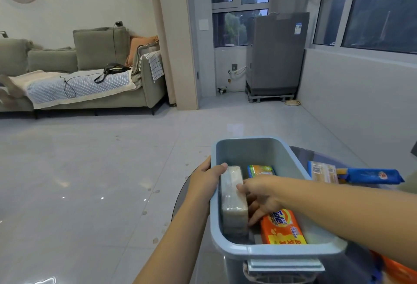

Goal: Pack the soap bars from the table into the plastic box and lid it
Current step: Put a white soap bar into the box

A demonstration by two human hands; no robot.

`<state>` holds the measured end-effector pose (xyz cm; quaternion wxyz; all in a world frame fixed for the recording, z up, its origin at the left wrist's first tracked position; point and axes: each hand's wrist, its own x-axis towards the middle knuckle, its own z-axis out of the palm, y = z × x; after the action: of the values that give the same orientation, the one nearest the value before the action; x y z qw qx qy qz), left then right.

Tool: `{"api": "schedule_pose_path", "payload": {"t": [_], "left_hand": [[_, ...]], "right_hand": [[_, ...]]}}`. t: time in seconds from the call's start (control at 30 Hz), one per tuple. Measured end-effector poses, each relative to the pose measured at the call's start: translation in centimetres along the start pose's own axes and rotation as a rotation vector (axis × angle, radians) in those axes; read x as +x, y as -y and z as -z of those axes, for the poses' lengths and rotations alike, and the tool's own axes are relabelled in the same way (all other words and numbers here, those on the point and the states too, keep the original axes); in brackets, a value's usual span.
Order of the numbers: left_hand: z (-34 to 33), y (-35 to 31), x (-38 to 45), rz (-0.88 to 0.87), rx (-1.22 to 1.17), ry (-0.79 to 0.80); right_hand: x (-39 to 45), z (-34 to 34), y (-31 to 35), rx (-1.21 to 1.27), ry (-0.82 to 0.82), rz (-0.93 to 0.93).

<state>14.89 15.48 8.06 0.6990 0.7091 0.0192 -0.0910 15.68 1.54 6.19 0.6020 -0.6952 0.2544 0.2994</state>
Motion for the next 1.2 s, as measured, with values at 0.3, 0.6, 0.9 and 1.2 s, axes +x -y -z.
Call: {"api": "schedule_pose_path", "payload": {"t": [0.3, 0.6, 0.9, 1.2], "left_hand": [[0.0, 0.2, 0.1, -0.007, -0.081, 0.051], [0.1, 0.0, -0.3, -0.004, -0.020, 0.020], [-0.3, -0.4, -2.1, -0.162, 0.201, -0.071], [-3.9, -2.2, -6.6, -0.340, 0.227, -0.009]], "right_hand": [[1.0, -0.2, -0.4, 0.056, -0.053, 0.013], [-0.3, -0.5, 0.0, 0.185, -0.035, 0.002], [-5.3, 1.4, -0.3, 0.131, -0.004, 0.320], [-11.9, 4.9, -5.6, -0.224, -0.321, 0.913]]}}
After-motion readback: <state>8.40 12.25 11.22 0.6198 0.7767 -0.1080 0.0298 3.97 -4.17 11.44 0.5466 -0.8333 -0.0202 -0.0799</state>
